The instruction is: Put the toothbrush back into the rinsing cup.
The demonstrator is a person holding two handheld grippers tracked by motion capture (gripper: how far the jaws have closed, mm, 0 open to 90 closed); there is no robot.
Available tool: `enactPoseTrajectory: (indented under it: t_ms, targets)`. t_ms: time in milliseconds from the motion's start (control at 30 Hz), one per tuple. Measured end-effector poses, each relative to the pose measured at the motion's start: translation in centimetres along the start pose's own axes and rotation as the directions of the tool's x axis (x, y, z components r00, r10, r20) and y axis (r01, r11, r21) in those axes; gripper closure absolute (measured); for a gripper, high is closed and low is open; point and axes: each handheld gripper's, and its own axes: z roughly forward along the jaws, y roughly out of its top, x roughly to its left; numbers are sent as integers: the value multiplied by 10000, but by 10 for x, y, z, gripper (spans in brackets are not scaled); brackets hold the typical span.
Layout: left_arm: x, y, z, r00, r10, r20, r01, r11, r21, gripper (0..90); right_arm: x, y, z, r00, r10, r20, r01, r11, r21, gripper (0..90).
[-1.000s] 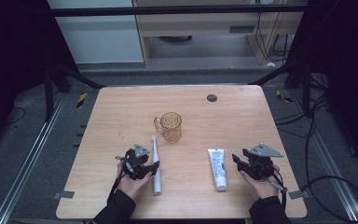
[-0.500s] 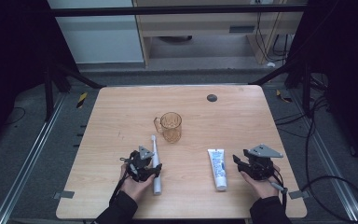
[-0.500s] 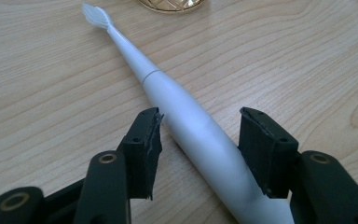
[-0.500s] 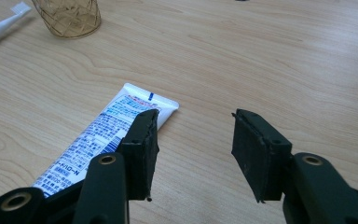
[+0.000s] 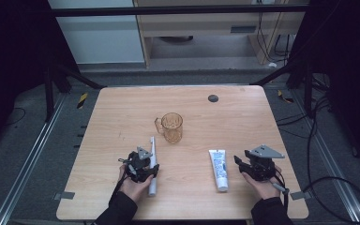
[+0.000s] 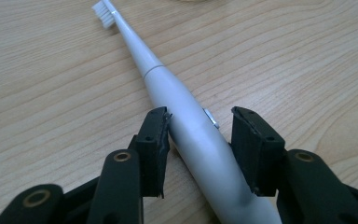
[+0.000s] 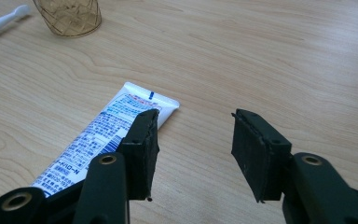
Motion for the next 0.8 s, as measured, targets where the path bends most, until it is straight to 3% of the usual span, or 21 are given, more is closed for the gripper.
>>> enactPoseTrajectory:
  t_ms: [800]
  targets:
    - [9, -4, -8, 9996, -170, -204, 171, 9998, 47, 635, 0, 0, 0, 10000, -19, -22, 19, 10000, 27, 524]
